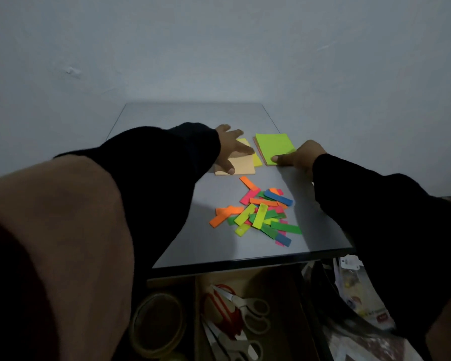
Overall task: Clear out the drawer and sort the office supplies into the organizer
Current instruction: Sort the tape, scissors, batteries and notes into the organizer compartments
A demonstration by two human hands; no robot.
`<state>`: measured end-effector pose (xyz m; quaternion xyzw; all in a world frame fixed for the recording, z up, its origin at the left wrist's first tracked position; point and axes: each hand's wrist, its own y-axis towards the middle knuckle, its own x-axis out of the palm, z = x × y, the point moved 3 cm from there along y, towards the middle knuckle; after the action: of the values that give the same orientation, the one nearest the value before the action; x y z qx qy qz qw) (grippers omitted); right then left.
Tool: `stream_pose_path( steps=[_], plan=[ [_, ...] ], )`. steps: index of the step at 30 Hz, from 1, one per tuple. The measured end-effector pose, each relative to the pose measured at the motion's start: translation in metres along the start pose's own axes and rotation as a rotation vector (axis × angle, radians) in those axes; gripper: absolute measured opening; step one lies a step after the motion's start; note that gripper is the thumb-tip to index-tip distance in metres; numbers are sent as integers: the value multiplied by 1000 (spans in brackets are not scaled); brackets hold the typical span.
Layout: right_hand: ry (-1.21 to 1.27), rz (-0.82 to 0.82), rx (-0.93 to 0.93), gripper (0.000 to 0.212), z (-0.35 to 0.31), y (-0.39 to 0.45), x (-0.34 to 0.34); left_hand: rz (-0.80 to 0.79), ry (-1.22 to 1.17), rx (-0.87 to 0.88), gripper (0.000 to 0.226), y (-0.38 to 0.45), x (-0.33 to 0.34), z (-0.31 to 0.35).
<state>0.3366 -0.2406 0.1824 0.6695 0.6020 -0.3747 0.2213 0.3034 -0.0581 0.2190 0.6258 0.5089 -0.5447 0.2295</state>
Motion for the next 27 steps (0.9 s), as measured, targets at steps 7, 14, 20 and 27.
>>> stream_pose_path(
  steps=[7,14,20,27],
  plan=[
    [244,98,1,60,10,0,-9,59,69,18,69,3,-10,2],
    [403,121,-39,43,14,-4,-9,205,19,-133,58,-12,-7,-16],
    [309,83,-71,38,1,-8,-4,125,-246,-299,39,-31,-10,-40],
    [650,78,-148,33,-15,-37,-11,38,-329,-337,38,-56,-22,-40]
  ],
)
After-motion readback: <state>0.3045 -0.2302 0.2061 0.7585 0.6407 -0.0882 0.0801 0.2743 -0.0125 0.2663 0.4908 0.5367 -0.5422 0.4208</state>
